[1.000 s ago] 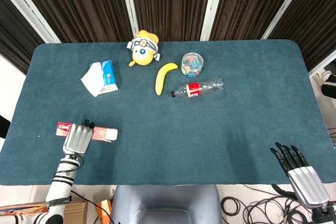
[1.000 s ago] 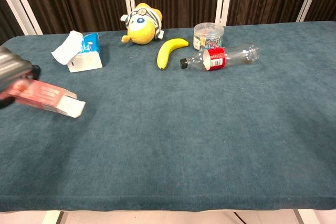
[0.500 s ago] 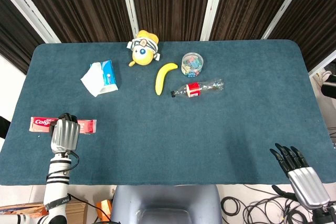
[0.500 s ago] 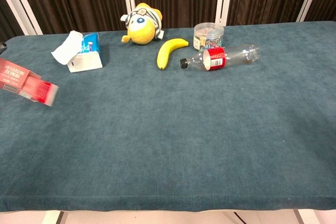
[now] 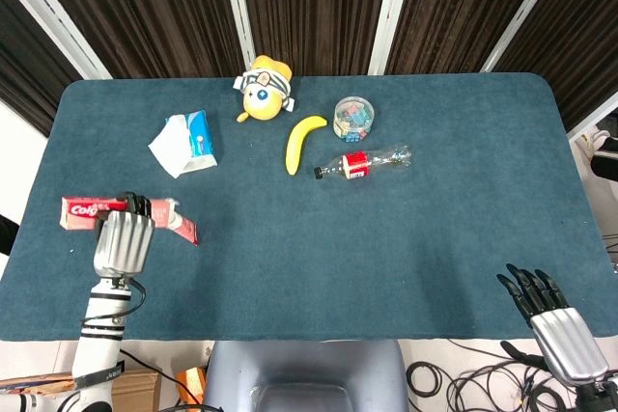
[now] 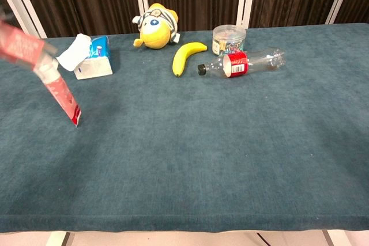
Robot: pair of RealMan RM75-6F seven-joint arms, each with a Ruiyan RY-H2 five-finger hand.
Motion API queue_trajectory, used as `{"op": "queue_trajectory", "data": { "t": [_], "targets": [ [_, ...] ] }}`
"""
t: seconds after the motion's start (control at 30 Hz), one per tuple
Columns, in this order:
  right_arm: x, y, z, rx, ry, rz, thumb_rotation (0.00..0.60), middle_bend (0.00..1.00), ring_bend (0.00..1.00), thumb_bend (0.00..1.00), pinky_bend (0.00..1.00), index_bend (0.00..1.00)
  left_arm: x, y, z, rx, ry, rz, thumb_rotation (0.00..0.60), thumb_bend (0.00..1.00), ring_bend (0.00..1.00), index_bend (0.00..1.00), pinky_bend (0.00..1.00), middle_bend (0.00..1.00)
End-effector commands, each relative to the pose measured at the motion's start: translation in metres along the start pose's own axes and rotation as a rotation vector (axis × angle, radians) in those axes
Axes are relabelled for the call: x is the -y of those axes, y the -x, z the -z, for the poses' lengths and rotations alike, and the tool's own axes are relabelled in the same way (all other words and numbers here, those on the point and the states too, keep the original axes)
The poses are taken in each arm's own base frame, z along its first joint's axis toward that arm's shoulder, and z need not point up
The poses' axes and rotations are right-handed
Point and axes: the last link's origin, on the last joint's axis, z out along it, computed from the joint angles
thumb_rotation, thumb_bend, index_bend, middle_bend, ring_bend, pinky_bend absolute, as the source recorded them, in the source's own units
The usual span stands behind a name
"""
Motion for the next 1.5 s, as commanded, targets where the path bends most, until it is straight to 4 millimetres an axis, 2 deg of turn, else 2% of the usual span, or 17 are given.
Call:
{"op": "queue_trajectory", "data": {
  "t": [0.03,0.2,0.37,0.43,0.57,0.7,0.87,1.0,1.17,1.27,1.37,1.43,1.5],
  "targets": [
    [0.0,0.0,0.0,0.0,0.001,0.0,0.6,0.0,0.05,0.1,0.07,0.02,0.022,0.002,-0.017,-0.181,-0.138,0.046,0.6,0.36,0.85,0.35,0.98,0.44],
    [0.0,0.0,-0.001,0.003,0.003,0.001,0.6,0.0,0.05,0.09,0.07,0.02,0.03,0.01,-0.017,-0.2,-0.169,0.222,0.6,0.36,0.85,0.31,0.98,0.41],
    [0.0,0.001,-0.002,0.01,0.007,0.005,0.6,0.0,0.05,0.09,0.07,0.02,0.014,0.012,0.009,-0.046,0.039,0.575,0.6,0.36,0.85,0.31,0.98,0.42],
    [0.001,0.002,-0.002,0.013,0.007,0.007,0.6,0.0,0.05,0.09,0.07,0.02,0.007,0.015,0.021,0.018,0.117,0.655,0.6,0.36,0.85,0.32,0.98,0.43],
    [0.001,0.002,-0.001,0.019,0.005,0.008,0.6,0.0,0.05,0.1,0.07,0.02,-0.014,0.029,0.042,0.084,0.231,0.7,0.6,0.36,0.85,0.33,0.98,0.44],
    [0.0,0.002,-0.002,0.023,0.006,0.01,0.6,0.0,0.05,0.1,0.07,0.02,-0.039,0.042,0.054,0.142,0.29,0.742,0.6,0.36,0.85,0.33,0.98,0.44],
    [0.0,0.002,-0.002,0.032,0.004,0.012,0.6,0.0,0.05,0.09,0.07,0.02,-0.059,0.058,0.05,0.183,0.318,0.751,0.6,0.36,0.81,0.32,0.97,0.42],
    [0.0,0.003,-0.003,0.039,0.008,0.016,0.6,0.0,0.05,0.09,0.07,0.02,-0.071,0.07,0.045,0.233,0.317,0.766,0.6,0.34,0.7,0.22,0.97,0.32],
    [0.0,0.003,-0.004,0.041,0.014,0.018,0.6,0.0,0.05,0.1,0.07,0.02,-0.076,0.08,0.046,0.273,0.324,0.786,0.6,0.31,0.64,0.13,0.95,0.25],
    [0.0,0.003,-0.004,0.042,0.015,0.019,0.6,0.0,0.05,0.1,0.07,0.02,-0.073,0.086,0.048,0.308,0.323,0.772,0.6,0.31,0.55,0.04,0.8,0.17],
    [0.0,0.004,-0.004,0.044,0.016,0.021,0.6,0.0,0.05,0.09,0.07,0.02,-0.064,0.089,0.049,0.327,0.302,0.769,0.6,0.3,0.35,0.0,0.53,0.03],
    [0.0,0.004,-0.005,0.044,0.016,0.022,0.6,0.0,0.05,0.09,0.07,0.02,-0.05,0.088,0.05,0.296,0.256,0.768,0.6,0.3,0.22,0.0,0.37,0.0],
    [0.0,0.005,-0.006,0.044,0.019,0.025,0.6,0.0,0.05,0.09,0.07,0.02,-0.032,0.082,0.059,0.226,0.206,0.791,0.6,0.3,0.13,0.0,0.29,0.0]
  ]
}}
